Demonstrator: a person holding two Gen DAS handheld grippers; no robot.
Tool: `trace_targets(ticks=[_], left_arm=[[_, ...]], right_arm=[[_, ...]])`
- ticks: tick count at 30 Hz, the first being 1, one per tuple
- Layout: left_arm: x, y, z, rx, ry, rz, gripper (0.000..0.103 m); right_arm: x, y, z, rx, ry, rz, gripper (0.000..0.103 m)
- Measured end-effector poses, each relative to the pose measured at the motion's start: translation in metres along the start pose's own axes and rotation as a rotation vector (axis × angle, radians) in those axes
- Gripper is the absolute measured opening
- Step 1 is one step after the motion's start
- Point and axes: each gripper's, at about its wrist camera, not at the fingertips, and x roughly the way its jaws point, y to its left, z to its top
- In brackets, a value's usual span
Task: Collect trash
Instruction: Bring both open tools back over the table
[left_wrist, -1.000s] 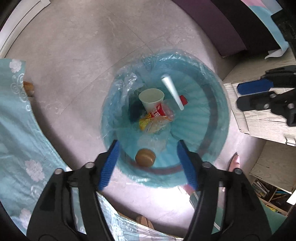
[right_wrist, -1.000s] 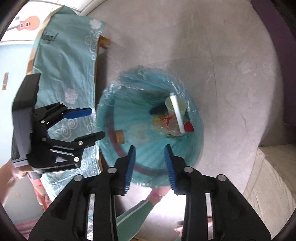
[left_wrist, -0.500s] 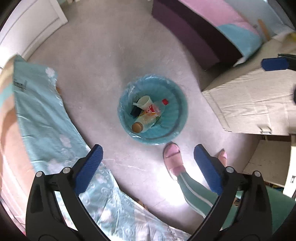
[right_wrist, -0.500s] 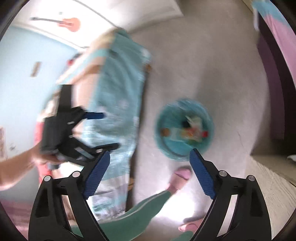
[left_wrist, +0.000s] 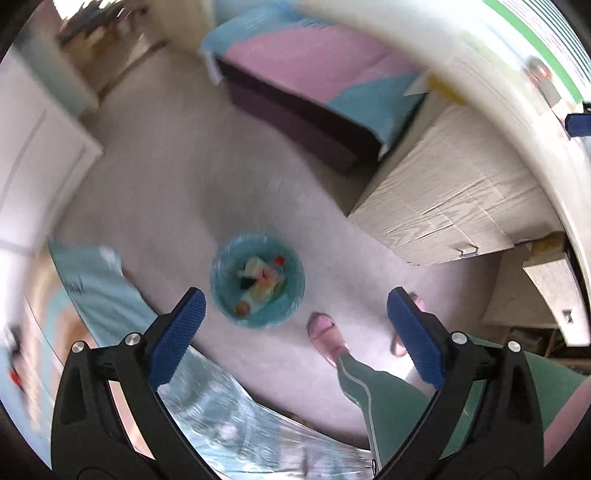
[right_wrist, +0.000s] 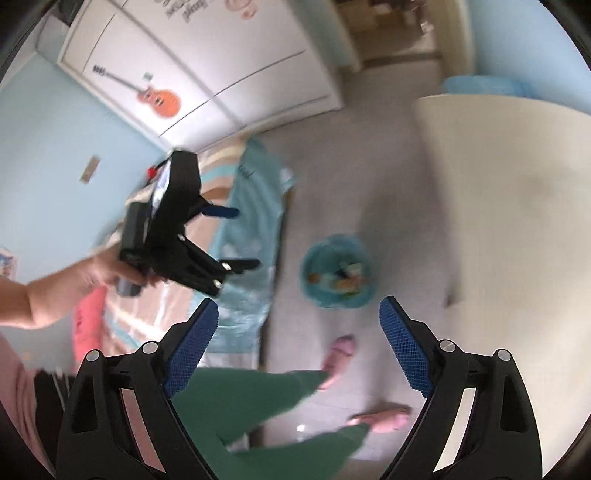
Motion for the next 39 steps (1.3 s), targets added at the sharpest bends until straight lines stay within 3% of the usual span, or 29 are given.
trace_targets(ticks=[5, 7, 10, 15, 20, 26, 35, 37, 39], left_arm=[[-0.038, -0.082, 0.053, 0.169, -0.107, 0.054, 0.096], [-0.048, -0.114, 0.07, 0.222, -0.135, 0.039, 0.096], [-0.057, -0.171, 0.098, 0.303, -0.164, 0.001, 0.096], [-0.057, -0.254, 0.128, 0.426, -0.188, 0.023, 0.096], [-0.064, -0.327, 0.153, 0.525, -0.223, -0.019, 0.096], [-0.053, -0.391, 0.188, 0.596, -0.224, -0.076, 0.096], [-0.026, -0.476, 0.241, 0.755, -0.241, -0.084, 0.096], [-0.016, -0.488, 0.253, 0.767, -0.23, -0.095, 0.096], [-0.003, -0.5, 0.265, 0.778, -0.22, -0.111, 0.096]], right_arm=[[-0.085, -0.059, -0.067, 0.134, -0.044, -0.079, 0.088], [-0.114, -0.084, -0.095, 0.206, -0.063, -0.102, 0.088], [-0.154, -0.121, -0.137, 0.286, -0.101, -0.203, 0.088], [-0.204, -0.161, -0.188, 0.327, -0.119, -0.333, 0.088], [-0.239, -0.198, -0.228, 0.305, -0.125, -0.419, 0.088], [-0.259, -0.236, -0.24, 0.33, -0.158, -0.439, 0.088], [-0.263, -0.301, -0.226, 0.361, -0.179, -0.452, 0.086], [-0.261, -0.317, -0.223, 0.358, -0.175, -0.448, 0.079], [-0.259, -0.332, -0.221, 0.382, -0.169, -0.437, 0.079]])
